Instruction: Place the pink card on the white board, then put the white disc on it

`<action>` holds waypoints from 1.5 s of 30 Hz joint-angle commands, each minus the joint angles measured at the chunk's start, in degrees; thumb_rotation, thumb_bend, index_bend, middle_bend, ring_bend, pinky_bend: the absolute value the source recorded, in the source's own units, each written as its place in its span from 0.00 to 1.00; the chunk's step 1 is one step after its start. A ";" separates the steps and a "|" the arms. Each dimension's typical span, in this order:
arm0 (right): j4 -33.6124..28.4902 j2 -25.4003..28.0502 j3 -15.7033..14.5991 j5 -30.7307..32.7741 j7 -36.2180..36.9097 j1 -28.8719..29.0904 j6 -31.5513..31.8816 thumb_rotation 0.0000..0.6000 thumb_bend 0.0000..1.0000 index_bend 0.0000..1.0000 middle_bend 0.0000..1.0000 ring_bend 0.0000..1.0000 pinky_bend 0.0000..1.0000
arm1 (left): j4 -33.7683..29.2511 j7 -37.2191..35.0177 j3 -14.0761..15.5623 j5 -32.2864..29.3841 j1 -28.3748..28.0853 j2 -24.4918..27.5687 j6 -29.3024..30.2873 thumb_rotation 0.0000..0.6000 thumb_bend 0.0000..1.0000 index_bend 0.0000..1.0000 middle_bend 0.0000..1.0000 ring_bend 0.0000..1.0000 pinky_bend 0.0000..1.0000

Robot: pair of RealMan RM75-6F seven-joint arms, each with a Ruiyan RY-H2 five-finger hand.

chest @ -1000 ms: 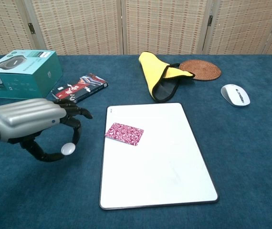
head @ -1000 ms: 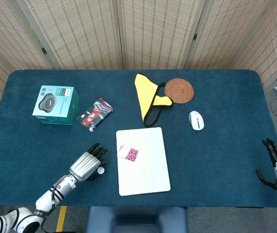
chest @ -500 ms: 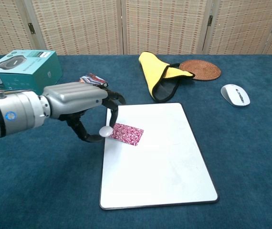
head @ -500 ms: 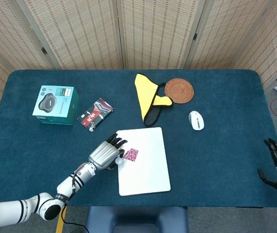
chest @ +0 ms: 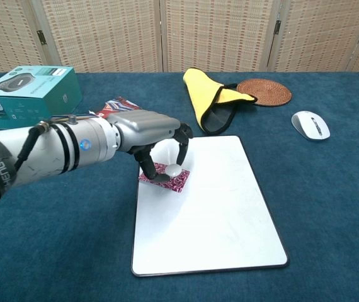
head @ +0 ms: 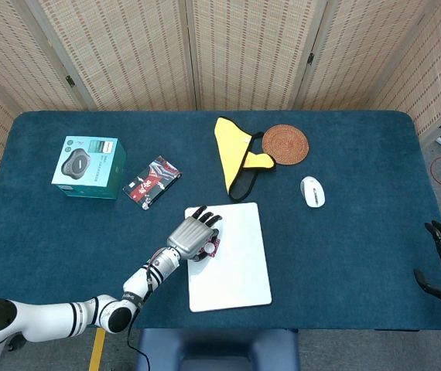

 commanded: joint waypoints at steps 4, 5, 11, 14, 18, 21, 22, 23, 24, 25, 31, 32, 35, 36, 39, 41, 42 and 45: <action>0.18 0.10 -0.02 0.02 0.23 -0.22 0.21 1.00 0.37 0.06 0.09 0.12 0.02 | 2.20 1.64 0.51 -4.32 -2.13 -1.42 0.22 1.00 0.37 0.47 0.15 0.13 0.00; 0.19 0.13 -0.02 -0.01 0.23 -0.29 0.33 1.00 0.37 0.06 0.09 0.12 0.02 | 2.54 1.75 0.67 -4.80 -2.36 -1.59 0.40 1.00 0.37 0.47 0.15 0.13 0.00; 0.28 0.09 -0.05 -0.03 0.37 -0.55 0.62 1.00 0.37 0.06 0.09 0.12 0.02 | 3.63 2.16 1.67 -6.47 -3.10 -1.89 1.24 1.00 0.37 0.46 0.15 0.12 0.00; 0.36 0.03 -0.03 -0.04 0.39 -0.60 0.69 1.00 0.37 0.06 0.09 0.12 0.02 | 3.35 2.03 2.18 -6.78 -3.19 -1.55 1.58 1.00 0.37 0.41 0.15 0.12 0.00; 0.23 0.06 0.01 -0.24 0.31 -0.67 0.96 1.00 0.37 0.06 0.09 0.12 0.02 | 2.16 1.51 2.80 -6.93 -3.07 -0.74 1.96 1.00 0.37 0.29 0.15 0.11 0.00; 0.02 0.18 0.01 -0.37 0.20 -0.77 1.17 1.00 0.37 0.06 0.09 0.12 0.02 | 0.62 0.50 2.86 -6.39 -2.56 0.22 3.11 1.00 0.37 0.18 0.15 0.10 0.00; -0.05 0.23 0.00 -0.42 0.19 -0.81 1.24 1.00 0.37 0.06 0.09 0.12 0.02 | -0.09 -0.27 2.66 -5.93 -2.14 0.64 3.86 1.00 0.37 0.16 0.15 0.10 0.00; -0.11 0.31 0.00 -0.47 0.20 -0.85 1.34 1.00 0.37 0.06 0.09 0.12 0.02 | -1.18 -1.59 2.35 -5.15 -1.34 1.35 5.12 1.00 0.37 0.16 0.14 0.10 0.00; -0.12 0.36 0.00 -0.50 0.23 -0.88 1.39 1.00 0.37 0.06 0.09 0.12 0.02 | -2.09 -2.64 2.19 -4.49 -0.61 2.05 6.12 1.00 0.37 0.16 0.14 0.10 0.00; -0.11 0.42 0.00 -0.50 0.27 -0.90 1.40 1.00 0.37 0.06 0.09 0.12 0.02 | -3.06 -3.72 2.09 -3.83 0.21 2.92 7.15 1.00 0.37 0.16 0.15 0.10 0.00; 0.18 0.55 -0.12 -1.27 1.34 -0.64 1.18 1.00 0.37 0.07 0.09 0.13 0.02 | -9.75 -10.98 3.07 0.97 7.57 9.96 15.21 1.00 0.37 0.18 0.15 0.10 0.00; 0.32 0.48 -0.14 -1.46 1.51 -0.57 1.16 1.00 0.37 0.07 0.09 0.13 0.02 | -10.35 -11.62 3.55 1.88 8.71 10.95 16.51 1.00 0.37 0.18 0.15 0.10 0.00; 0.73 0.33 -0.20 -1.94 2.11 -0.30 0.96 1.00 0.37 0.07 0.09 0.13 0.02 | -12.02 -13.66 5.13 4.35 12.63 14.12 20.86 1.00 0.37 0.19 0.14 0.10 0.00; 0.82 0.34 -0.19 -2.04 2.45 -0.23 0.92 1.00 0.37 0.07 0.09 0.13 0.02 | -12.38 -14.48 5.54 4.96 13.85 14.97 22.11 1.00 0.37 0.19 0.14 0.10 0.00; 1.23 0.42 -0.16 -2.35 3.68 -0.09 0.91 1.00 0.37 0.07 0.10 0.12 0.02 | -12.81 -16.80 7.12 7.20 17.86 17.49 26.25 1.00 0.37 0.20 0.15 0.10 0.00; 1.44 0.46 -0.23 -2.52 4.84 0.02 0.72 1.00 0.37 0.08 0.10 0.12 0.02 | -13.03 -17.75 8.31 9.00 20.69 19.11 29.54 1.00 0.37 0.20 0.14 0.10 0.00; 1.44 0.50 -0.31 -2.67 5.46 0.06 0.62 1.00 0.37 0.08 0.10 0.12 0.02 | -13.20 -18.18 8.83 9.82 21.91 19.79 30.96 1.00 0.37 0.20 0.15 0.10 0.00; 1.39 0.66 -0.64 -3.48 7.92 0.14 0.54 1.00 0.37 0.09 0.11 0.13 0.02 | -14.44 -19.72 10.52 12.37 26.02 21.98 35.55 1.00 0.37 0.21 0.15 0.10 0.00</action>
